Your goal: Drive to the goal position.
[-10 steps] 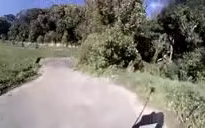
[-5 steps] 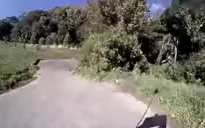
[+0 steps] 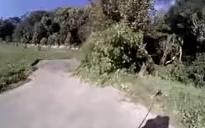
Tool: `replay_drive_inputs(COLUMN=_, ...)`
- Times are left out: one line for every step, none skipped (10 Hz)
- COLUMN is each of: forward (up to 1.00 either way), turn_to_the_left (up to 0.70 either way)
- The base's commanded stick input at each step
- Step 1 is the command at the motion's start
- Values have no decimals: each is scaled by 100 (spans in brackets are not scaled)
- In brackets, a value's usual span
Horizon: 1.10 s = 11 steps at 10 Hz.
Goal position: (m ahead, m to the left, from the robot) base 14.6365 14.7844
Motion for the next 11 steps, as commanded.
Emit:
replay_drive_inputs(forward=100, turn_to_the_left=6)
replay_drive_inputs(forward=100, turn_to_the_left=13)
replay_drive_inputs(forward=100, turn_to_the_left=40)
replay_drive_inputs(forward=100, turn_to_the_left=40)
replay_drive_inputs(forward=100, turn_to_the_left=40)
replay_drive_inputs(forward=100, turn_to_the_left=40)
replay_drive_inputs(forward=100, turn_to_the_left=40)
replay_drive_inputs(forward=100, turn_to_the_left=40)
replay_drive_inputs(forward=100, turn_to_the_left=40)
replay_drive_inputs(forward=100, turn_to_the_left=40)
replay_drive_inputs(forward=100, turn_to_the_left=40)
